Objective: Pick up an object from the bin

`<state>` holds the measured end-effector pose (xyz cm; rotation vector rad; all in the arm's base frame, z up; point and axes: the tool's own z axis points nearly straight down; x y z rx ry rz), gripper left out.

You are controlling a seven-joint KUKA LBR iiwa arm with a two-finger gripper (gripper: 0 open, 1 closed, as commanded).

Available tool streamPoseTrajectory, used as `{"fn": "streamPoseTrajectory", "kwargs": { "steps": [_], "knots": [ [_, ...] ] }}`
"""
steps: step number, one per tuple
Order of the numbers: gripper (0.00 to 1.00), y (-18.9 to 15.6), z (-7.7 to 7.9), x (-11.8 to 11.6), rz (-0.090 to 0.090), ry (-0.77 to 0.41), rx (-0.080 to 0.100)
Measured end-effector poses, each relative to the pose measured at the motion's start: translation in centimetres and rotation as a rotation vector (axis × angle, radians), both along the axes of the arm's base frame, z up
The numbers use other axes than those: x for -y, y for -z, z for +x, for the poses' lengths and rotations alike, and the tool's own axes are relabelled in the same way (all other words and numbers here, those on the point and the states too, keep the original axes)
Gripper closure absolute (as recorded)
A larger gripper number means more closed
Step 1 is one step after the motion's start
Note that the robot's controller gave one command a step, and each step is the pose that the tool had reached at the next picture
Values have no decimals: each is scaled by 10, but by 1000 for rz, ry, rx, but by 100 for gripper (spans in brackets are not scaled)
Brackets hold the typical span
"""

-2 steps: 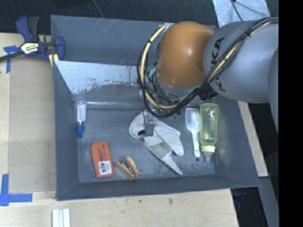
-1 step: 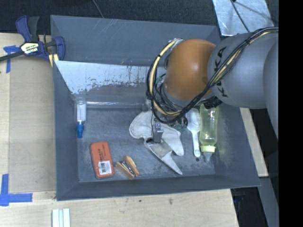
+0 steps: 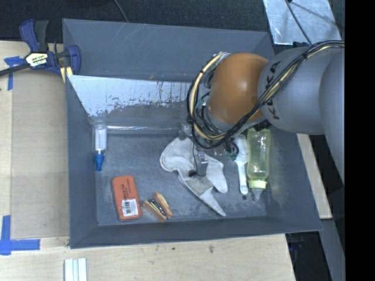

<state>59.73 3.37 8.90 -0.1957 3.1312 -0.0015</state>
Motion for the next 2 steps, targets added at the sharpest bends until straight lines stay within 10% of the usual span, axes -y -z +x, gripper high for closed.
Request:
{"fn": "streamPoseTrajectory", "kwargs": {
  "steps": [1, 2],
  "knots": [
    [100, 14, 5, 4, 2, -86, 5],
    [100, 14, 5, 4, 2, -85, 5]
  ]
}}
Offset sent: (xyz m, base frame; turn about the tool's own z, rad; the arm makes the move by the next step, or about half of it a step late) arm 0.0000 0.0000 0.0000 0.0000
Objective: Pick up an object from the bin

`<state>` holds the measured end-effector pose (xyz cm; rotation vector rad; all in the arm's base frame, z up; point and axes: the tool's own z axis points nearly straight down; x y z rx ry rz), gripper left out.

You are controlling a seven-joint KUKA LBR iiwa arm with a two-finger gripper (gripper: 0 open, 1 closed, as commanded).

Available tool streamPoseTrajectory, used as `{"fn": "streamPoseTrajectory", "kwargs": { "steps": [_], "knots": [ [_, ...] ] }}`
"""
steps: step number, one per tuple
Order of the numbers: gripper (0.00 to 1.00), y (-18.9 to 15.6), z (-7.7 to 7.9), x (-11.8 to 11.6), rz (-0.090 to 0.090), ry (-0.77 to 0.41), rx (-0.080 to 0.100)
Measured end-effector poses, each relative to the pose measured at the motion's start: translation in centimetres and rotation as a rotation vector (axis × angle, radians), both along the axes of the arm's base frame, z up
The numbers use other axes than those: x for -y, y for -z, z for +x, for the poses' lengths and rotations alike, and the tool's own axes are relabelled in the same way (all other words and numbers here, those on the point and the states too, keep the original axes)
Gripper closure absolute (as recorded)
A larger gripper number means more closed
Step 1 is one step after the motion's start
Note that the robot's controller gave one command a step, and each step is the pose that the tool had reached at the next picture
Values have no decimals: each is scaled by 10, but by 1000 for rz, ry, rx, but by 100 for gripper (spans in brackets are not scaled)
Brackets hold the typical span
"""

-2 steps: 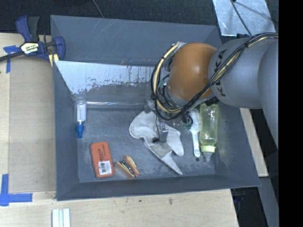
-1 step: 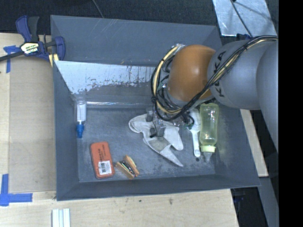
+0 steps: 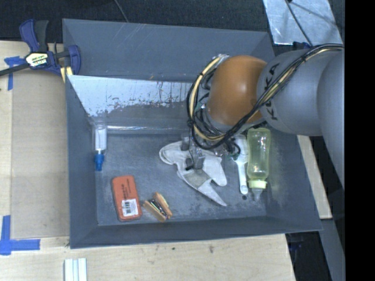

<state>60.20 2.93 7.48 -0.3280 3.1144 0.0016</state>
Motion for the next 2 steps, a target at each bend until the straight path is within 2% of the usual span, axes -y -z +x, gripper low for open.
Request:
{"fn": "streamPoseTrajectory", "kwargs": {
  "steps": [1, 2],
  "knots": [
    [100, -81, 0, 52, -2, -39, -7],
    [100, -81, 0, 52, -2, -39, -7]
  ]
}}
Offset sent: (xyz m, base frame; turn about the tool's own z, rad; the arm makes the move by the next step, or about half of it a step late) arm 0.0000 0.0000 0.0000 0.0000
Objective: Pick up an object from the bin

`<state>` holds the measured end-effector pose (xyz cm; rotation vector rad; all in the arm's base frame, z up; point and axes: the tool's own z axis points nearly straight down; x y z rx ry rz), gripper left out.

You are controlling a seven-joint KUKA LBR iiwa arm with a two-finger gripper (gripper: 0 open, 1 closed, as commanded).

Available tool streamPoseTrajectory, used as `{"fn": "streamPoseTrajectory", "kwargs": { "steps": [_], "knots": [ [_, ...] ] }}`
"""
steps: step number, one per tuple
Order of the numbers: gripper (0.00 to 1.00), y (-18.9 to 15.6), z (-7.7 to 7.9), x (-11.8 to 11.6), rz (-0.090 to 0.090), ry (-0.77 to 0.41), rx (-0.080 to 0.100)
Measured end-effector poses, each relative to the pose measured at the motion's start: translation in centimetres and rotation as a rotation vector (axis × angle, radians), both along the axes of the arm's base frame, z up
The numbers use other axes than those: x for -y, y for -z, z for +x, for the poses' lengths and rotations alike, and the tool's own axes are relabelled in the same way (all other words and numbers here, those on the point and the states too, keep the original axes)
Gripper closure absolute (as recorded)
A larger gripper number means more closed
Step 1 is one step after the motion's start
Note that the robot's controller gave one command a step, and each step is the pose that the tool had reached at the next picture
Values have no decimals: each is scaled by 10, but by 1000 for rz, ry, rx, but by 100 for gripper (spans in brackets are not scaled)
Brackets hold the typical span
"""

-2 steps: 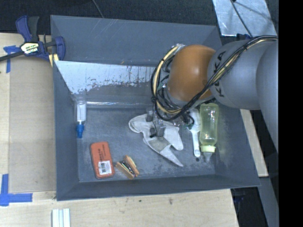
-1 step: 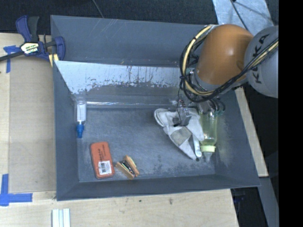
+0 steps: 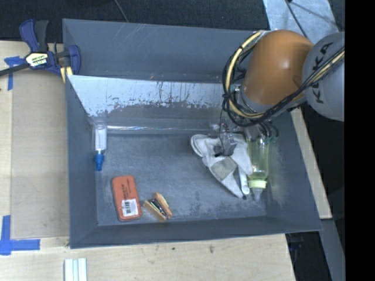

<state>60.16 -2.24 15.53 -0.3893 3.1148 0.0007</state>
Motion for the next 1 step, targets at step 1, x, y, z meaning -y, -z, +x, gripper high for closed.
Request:
{"fn": "streamPoseTrajectory", "kwargs": {
  "steps": [1],
  "knots": [
    [100, -51, 11, -6, 0, 0, 0]
  ]
}}
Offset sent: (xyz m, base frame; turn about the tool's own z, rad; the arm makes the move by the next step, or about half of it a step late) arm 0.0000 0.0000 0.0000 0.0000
